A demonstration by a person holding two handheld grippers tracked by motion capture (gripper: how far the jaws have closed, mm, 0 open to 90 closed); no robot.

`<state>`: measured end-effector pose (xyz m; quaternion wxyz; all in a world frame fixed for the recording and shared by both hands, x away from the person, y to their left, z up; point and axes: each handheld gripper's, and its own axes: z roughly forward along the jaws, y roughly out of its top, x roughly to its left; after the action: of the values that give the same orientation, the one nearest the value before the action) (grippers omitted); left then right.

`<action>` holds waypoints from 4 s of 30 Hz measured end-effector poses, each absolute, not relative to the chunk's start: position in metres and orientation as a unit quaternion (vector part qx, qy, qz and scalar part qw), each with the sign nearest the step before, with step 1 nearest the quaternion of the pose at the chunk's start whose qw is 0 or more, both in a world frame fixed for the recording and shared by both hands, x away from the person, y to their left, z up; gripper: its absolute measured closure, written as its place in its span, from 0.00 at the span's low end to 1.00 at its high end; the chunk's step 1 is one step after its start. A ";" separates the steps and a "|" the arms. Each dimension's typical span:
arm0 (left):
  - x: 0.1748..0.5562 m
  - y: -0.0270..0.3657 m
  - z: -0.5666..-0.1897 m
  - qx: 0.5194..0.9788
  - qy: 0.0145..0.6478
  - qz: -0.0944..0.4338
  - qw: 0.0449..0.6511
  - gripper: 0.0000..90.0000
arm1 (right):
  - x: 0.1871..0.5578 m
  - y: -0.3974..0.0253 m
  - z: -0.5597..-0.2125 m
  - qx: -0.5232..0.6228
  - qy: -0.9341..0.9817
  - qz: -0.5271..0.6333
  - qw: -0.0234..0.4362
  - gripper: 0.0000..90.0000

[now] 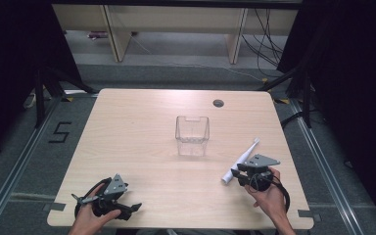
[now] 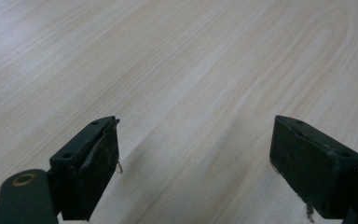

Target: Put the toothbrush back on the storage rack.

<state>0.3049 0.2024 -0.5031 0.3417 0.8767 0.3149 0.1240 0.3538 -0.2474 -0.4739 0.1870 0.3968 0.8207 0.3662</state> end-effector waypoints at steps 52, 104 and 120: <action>0.304 0.203 -0.503 0.879 0.312 0.123 0.339 0.17 | 0.369 -0.229 -0.493 0.362 0.860 0.338 0.123 1.00; 0.305 0.203 -0.502 0.878 0.312 0.124 0.340 0.17 | 0.355 -0.285 -0.489 0.413 0.846 0.315 0.121 1.00; 0.304 0.202 -0.503 0.875 0.317 0.124 0.345 0.17 | 0.352 -0.285 -0.485 0.422 0.845 0.309 0.109 0.89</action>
<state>0.3042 0.2018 -0.5031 0.3449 0.8748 0.3170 0.1237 0.3522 -0.2850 -0.4853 0.1087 0.4225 0.8450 0.3092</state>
